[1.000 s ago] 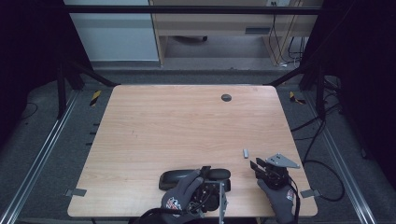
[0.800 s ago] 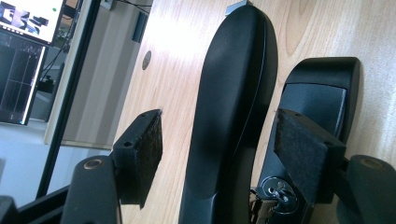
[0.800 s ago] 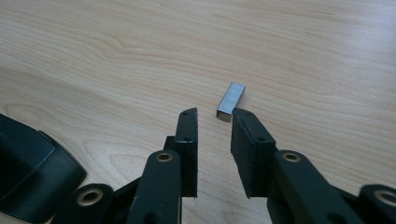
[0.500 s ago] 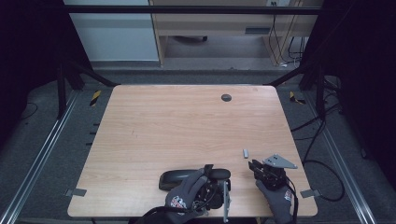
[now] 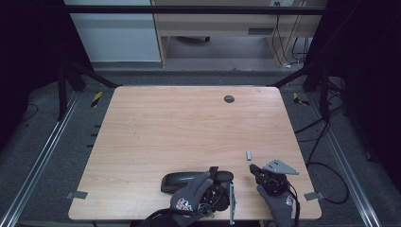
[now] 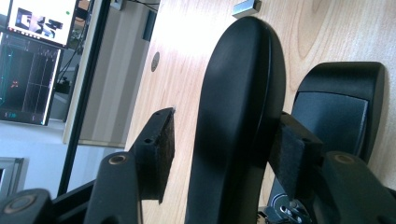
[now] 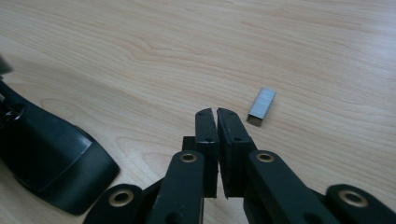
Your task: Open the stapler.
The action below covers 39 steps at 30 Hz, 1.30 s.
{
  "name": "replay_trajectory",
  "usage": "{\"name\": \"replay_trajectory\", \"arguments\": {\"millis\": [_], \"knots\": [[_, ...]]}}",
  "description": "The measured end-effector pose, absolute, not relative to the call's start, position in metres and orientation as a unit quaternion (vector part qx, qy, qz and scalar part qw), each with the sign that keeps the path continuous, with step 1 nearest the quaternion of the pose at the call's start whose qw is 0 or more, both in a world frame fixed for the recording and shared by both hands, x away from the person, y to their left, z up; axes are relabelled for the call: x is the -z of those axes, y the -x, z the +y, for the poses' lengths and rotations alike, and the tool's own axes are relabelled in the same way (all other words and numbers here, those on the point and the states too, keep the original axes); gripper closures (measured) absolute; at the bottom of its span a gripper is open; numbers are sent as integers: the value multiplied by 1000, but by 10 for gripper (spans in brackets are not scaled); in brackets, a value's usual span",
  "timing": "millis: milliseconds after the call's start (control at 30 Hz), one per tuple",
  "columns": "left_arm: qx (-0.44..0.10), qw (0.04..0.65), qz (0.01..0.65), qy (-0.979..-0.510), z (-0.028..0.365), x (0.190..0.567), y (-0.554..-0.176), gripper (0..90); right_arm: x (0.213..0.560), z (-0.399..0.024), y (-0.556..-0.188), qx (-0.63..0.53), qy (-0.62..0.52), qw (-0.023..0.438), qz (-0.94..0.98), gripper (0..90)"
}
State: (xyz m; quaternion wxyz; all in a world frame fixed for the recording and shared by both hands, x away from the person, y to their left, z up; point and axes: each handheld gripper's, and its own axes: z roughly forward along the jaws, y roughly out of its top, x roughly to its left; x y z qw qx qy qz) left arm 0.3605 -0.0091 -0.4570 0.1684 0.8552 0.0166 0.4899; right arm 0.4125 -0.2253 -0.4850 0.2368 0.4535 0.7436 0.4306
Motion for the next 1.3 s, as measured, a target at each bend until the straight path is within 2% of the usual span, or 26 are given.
{"name": "replay_trajectory", "arguments": {"millis": [400,467,667,1300], "knots": [[-488,169,14,-856,-10,458,-360,517,492,-207,-404,-444,-422,193,766,900],[-490,168,11,-856,-10,459,-359,540,494,-203,-401,-453,-420,168,768,900],[-493,164,10,-854,-11,460,-358,553,498,-195,-398,-464,-406,143,774,900],[-503,170,11,-847,-12,463,-357,562,504,-177,-397,-467,-379,112,791,900]]}}
